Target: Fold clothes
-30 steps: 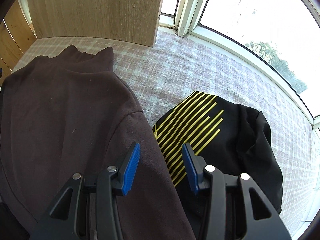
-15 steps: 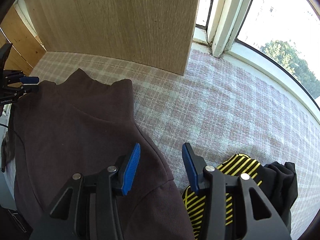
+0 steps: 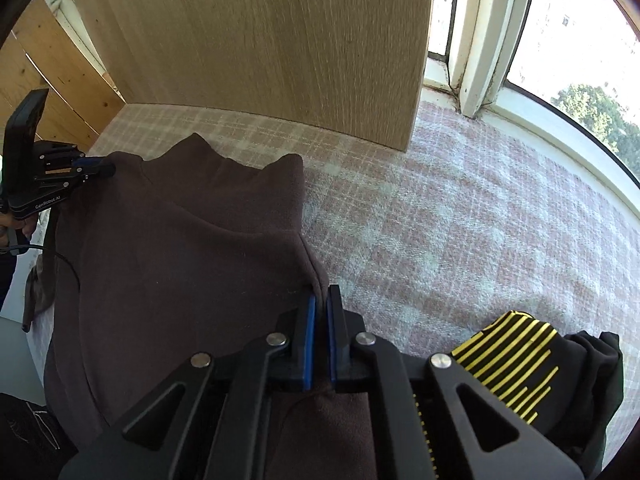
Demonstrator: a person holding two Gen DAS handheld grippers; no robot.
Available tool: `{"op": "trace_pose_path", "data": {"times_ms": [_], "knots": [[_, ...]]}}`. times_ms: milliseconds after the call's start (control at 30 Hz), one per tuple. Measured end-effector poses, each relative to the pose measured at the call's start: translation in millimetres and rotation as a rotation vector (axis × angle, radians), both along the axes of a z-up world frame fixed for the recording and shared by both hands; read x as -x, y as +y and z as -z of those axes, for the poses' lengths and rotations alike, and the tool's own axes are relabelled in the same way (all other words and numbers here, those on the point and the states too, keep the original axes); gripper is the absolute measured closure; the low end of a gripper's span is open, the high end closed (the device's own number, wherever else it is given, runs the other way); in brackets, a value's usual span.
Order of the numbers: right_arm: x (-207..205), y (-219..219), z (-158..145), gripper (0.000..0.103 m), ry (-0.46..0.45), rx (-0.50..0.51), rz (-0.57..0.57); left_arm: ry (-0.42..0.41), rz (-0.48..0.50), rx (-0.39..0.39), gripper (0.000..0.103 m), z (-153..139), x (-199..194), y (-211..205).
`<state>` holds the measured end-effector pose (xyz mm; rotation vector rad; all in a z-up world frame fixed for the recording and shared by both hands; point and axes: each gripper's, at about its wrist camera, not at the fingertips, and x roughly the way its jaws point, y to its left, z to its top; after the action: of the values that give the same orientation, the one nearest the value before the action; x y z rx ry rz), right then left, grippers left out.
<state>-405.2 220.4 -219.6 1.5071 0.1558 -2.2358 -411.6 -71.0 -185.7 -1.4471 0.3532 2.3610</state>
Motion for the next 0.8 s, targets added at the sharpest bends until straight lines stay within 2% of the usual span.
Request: {"op": "trace_pose_path", "data": {"times_ms": [67, 133, 200, 267, 300, 367, 433, 500, 533, 600, 633, 667, 733, 800], "knots": [[-1, 1, -12, 0.098, 0.04, 0.002, 0.011, 0.046, -0.008, 0.026, 0.098, -8, -3, 0], [4, -3, -12, 0.098, 0.069, -0.038, 0.005, 0.036, -0.003, 0.061, 0.098, -2, 2, 3], [16, -6, 8, 0.098, 0.017, -0.092, 0.003, -0.008, -0.022, 0.098, 0.095, 18, 15, 6], [21, -2, 25, 0.095, -0.022, -0.158, 0.017, -0.03, -0.037, 0.103, 0.093, 26, 18, 3], [19, 0, 23, 0.089, -0.013, -0.175, 0.027, -0.022, -0.048, 0.095, 0.091, 24, 18, 0], [12, 5, 10, 0.088, 0.015, -0.198, 0.046, 0.009, -0.066, 0.091, 0.081, 9, 12, -11], [2, 13, -8, 0.087, 0.051, -0.216, 0.071, 0.051, -0.081, 0.112, 0.081, -13, 0, -26], [-19, 28, -37, 0.084, 0.094, -0.212, 0.114, 0.086, -0.095, 0.131, 0.083, -39, -24, -42], [-34, 37, -51, 0.081, 0.098, -0.2, 0.14, 0.094, -0.105, 0.116, 0.083, -52, -43, -51], [-72, 47, -68, 0.067, 0.085, -0.144, 0.17, 0.086, -0.129, 0.049, 0.081, -70, -84, -69], [-92, 53, -73, 0.063, 0.068, -0.099, 0.179, 0.064, -0.141, 0.004, 0.075, -75, -106, -78], [-113, 56, -72, 0.059, 0.041, -0.052, 0.187, 0.033, -0.151, -0.031, 0.072, -72, -127, -81], [-153, 54, -54, 0.059, -0.028, 0.012, 0.214, -0.037, -0.169, -0.09, 0.072, -56, -167, -83], [-187, 44, -27, 0.059, -0.077, 0.031, 0.24, -0.112, -0.185, -0.117, 0.072, -26, -201, -75]]}}
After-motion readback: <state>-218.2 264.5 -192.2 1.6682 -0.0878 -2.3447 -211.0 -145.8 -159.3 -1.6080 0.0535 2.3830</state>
